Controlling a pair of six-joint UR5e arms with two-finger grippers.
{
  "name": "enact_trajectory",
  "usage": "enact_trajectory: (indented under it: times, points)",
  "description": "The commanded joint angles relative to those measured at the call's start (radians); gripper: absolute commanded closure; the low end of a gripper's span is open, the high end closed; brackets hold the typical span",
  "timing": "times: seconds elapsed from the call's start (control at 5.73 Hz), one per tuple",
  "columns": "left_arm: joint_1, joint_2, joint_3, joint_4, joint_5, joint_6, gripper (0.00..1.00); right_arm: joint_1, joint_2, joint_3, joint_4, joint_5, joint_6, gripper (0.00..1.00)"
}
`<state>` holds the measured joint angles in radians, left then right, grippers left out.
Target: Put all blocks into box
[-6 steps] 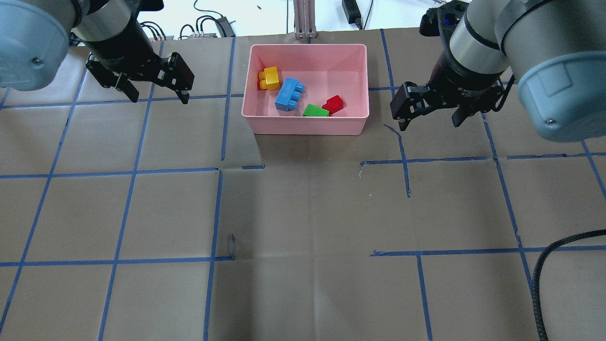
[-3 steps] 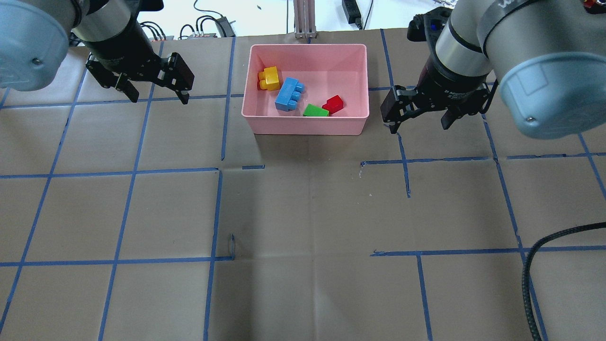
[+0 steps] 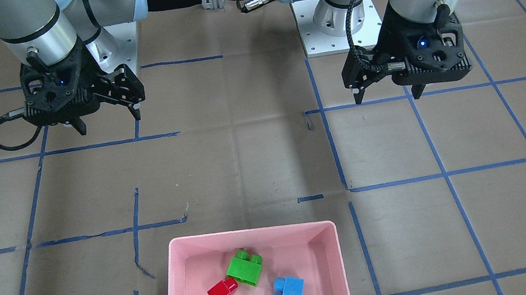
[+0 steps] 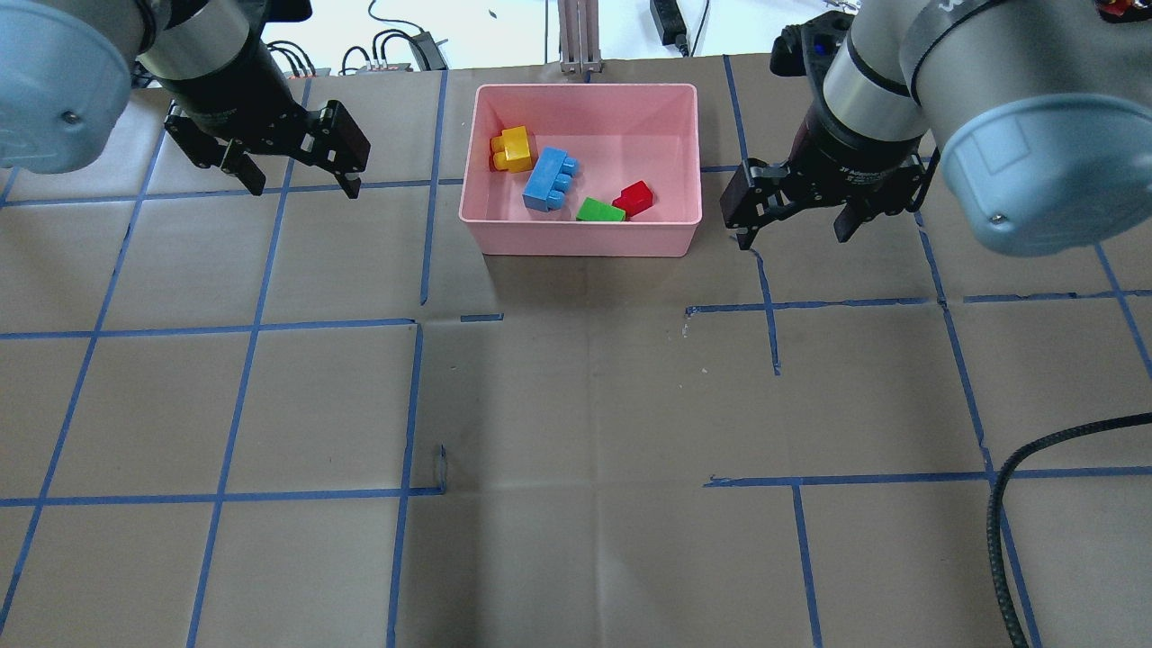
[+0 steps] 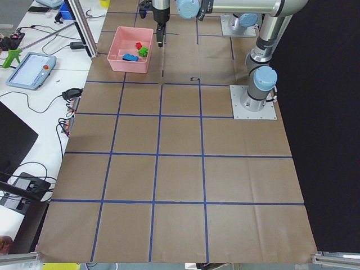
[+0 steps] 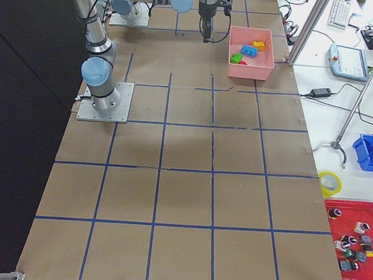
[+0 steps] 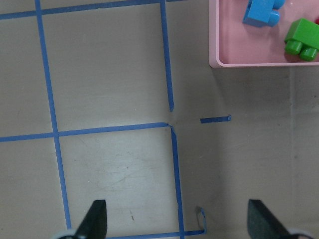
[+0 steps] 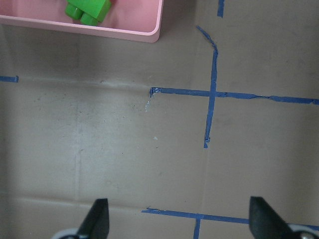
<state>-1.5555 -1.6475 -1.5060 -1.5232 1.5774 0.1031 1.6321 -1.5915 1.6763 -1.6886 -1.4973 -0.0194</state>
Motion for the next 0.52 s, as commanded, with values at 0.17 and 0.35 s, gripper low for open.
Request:
enact_trajectory:
  times: [0.17,0.35]
  points:
    - [0.0,0.0,0.0,0.0,-0.002,0.0,0.0,0.0,0.004,-0.003,0.0,0.0,-0.001,0.0]
    - [0.0,-0.001,0.0,0.0,-0.002,0.0,0.0,0.0,0.011,-0.003,0.0,0.0,-0.001,0.0]
